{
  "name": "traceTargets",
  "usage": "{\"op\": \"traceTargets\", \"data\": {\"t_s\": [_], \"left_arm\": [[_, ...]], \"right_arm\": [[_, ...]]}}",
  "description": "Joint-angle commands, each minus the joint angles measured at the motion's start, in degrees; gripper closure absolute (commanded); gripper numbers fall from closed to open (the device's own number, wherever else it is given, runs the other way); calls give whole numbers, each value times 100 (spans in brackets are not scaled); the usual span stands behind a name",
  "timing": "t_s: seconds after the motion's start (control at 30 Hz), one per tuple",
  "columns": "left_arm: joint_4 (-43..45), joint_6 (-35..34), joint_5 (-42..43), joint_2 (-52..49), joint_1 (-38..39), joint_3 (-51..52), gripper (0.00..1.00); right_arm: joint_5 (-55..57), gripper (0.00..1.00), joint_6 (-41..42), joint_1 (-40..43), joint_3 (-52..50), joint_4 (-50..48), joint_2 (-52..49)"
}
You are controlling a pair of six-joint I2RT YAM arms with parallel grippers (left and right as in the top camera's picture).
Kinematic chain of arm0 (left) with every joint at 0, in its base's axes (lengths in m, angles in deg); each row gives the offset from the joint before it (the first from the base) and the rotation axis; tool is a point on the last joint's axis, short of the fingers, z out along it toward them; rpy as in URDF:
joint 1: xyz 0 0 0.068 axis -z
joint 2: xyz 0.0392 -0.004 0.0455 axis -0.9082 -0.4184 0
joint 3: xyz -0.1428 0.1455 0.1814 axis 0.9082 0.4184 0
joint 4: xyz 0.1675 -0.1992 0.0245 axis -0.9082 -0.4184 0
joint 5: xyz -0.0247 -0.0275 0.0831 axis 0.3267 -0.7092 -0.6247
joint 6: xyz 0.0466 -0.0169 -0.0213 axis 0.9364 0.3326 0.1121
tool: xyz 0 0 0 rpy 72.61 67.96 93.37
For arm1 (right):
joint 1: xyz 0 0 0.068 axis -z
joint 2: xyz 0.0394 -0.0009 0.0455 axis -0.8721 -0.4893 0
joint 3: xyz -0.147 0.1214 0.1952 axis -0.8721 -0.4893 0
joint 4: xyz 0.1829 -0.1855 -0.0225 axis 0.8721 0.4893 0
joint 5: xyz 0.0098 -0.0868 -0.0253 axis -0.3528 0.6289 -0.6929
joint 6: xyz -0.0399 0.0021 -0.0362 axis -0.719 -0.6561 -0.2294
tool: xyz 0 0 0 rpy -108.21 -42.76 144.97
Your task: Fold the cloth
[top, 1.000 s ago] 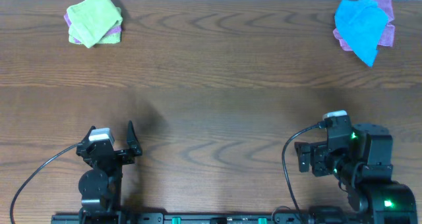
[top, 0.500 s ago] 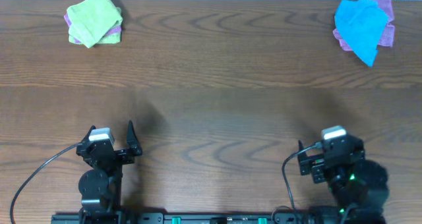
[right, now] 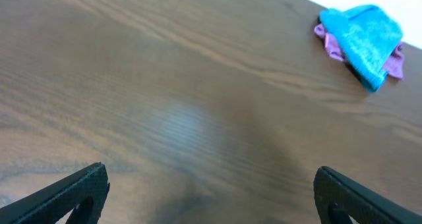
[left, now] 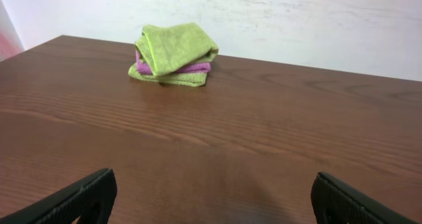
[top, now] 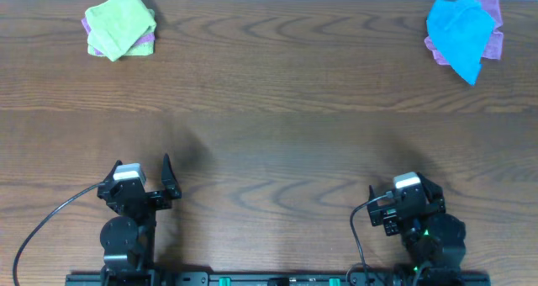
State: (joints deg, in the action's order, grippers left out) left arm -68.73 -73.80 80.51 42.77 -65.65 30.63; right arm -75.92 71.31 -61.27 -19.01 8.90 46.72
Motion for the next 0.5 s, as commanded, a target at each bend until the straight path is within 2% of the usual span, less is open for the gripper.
{"op": "traceTargets", "data": {"t_s": [0.0, 0.47], "left_arm": [[-59, 37, 85, 42, -35, 188, 5], [-59, 37, 87, 42, -35, 188, 4]], "right_arm": [[44, 1, -63, -28, -90, -22, 66], [125, 1, -61, -26, -90, 2, 63]]}}
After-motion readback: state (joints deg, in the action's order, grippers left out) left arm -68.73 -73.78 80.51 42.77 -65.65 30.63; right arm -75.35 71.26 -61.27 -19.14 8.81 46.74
